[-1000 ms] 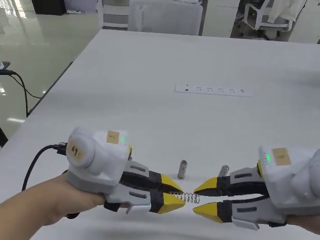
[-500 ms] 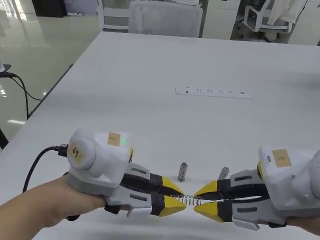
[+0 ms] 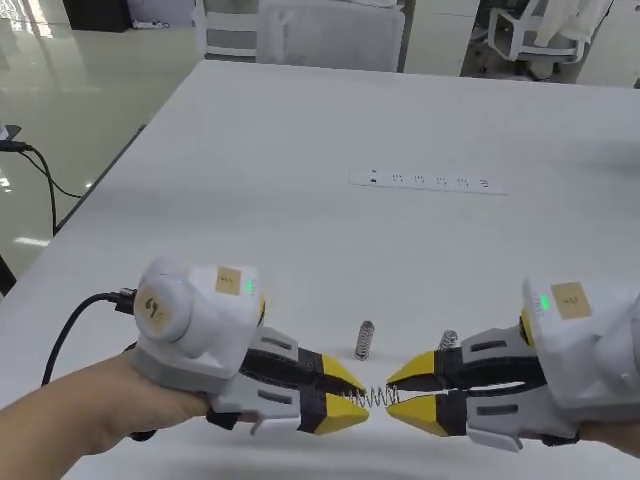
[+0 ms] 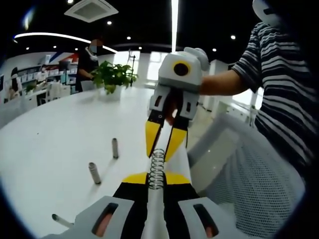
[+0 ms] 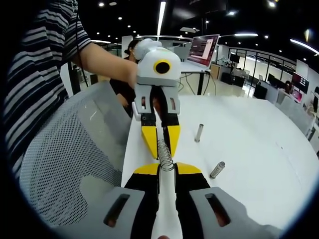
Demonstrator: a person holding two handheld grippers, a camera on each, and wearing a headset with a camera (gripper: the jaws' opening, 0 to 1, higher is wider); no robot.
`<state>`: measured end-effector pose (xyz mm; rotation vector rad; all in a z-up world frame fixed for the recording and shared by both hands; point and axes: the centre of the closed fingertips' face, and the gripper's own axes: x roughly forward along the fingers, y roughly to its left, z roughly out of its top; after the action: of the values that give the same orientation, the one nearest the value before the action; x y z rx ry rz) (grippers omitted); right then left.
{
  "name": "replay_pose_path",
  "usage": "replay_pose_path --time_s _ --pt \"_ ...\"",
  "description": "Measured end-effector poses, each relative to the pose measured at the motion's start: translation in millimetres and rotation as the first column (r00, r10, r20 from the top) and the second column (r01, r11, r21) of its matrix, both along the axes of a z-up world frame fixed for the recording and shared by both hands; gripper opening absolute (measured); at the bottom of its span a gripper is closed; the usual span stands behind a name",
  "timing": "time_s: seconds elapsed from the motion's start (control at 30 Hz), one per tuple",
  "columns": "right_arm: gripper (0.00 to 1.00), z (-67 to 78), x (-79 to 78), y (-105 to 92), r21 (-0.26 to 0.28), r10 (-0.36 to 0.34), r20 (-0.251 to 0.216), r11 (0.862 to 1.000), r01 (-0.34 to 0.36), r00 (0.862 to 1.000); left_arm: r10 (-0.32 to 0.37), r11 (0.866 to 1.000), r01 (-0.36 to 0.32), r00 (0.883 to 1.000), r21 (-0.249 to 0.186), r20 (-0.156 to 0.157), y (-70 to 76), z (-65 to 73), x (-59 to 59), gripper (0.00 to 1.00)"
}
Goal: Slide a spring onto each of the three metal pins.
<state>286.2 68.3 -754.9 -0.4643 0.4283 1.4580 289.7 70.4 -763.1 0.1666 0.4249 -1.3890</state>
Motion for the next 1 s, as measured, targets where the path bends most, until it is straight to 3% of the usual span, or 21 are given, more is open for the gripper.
replay_pose_path --time_s 0.27,0.4,0.73,1.0 --pt "0.08 14.2 0.8 8.8 0.032 0.009 0.018 0.999 -0.009 1.0 -0.001 1.0 0.001 1.0 0.015 0.012 -0.6 -3.2 0.4 0.03" --pt "0.09 20.1 -0.5 17.2 0.018 0.041 0.078 0.999 -0.042 0.996 0.002 1.0 -0.002 1.0 0.024 0.016 -2.2 -5.1 1.2 0.03" --pt "0.08 30.1 -2.3 38.3 0.025 0.079 0.165 0.996 -0.084 0.983 0.008 1.0 -0.008 1.0 0.013 0.026 -8.1 -3.7 3.5 0.03" --pt "0.08 29.2 -2.8 42.6 0.047 0.074 0.162 0.995 -0.082 0.984 0.021 1.0 -0.021 1.0 0.019 0.02 -4.4 -5.0 2.4 0.03"
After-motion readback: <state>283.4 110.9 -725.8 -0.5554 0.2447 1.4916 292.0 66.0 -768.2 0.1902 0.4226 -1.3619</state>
